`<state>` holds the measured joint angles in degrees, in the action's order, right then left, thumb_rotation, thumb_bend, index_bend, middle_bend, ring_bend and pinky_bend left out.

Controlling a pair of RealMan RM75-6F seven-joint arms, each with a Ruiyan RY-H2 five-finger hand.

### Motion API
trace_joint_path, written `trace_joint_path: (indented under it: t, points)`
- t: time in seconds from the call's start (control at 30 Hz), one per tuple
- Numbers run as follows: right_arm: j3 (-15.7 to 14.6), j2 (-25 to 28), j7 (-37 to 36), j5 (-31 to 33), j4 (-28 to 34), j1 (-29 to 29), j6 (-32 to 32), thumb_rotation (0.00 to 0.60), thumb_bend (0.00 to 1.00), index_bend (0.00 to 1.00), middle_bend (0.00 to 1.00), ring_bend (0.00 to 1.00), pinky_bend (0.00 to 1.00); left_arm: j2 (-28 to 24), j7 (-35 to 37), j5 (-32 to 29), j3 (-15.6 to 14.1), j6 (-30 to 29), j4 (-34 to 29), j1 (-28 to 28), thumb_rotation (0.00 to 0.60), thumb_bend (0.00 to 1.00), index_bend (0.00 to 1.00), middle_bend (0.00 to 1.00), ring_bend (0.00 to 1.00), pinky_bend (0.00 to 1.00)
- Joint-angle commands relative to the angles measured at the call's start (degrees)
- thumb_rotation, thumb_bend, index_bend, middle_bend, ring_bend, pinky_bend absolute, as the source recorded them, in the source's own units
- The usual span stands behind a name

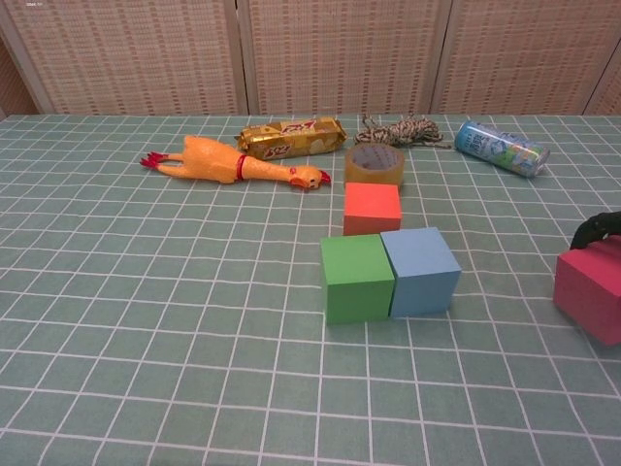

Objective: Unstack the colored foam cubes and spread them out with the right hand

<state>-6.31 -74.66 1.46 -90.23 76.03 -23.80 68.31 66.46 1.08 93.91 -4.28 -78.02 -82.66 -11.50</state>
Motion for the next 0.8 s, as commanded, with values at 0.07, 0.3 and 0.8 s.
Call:
trace_joint_path:
  t: [0.07,0.3,0.8]
  points:
    - [0.11,1.59,-2.60,-3.11,2.79,-0.59,1.07,0.600,0.07,0.12,0.14,0.01,0.13,-0.09,0.10,0.14,0.00,-0.36,-0.08,0.10,0.600,0.46,0.31,0.36,0.30,0.47]
    - [1.12,3.70,-4.14,-5.59,7.06,-1.07,3.24,0.600,0.06,0.06,0.09,0.00,0.09,-0.30,0.65,-0.12,0.23,-0.80,0.03,0.25,0.600,0.46,0.31,0.36,0.30,0.47]
    - [10.18,-2.52,10.22,-4.32,2.07,-11.00,-5.79,0.600,0.06,0.02,0.07,0.00,0.11,-0.42,1.09,-0.37,0.39,-0.95,0.08,0.31,0.600,0.46,0.31,0.36,0.30,0.47]
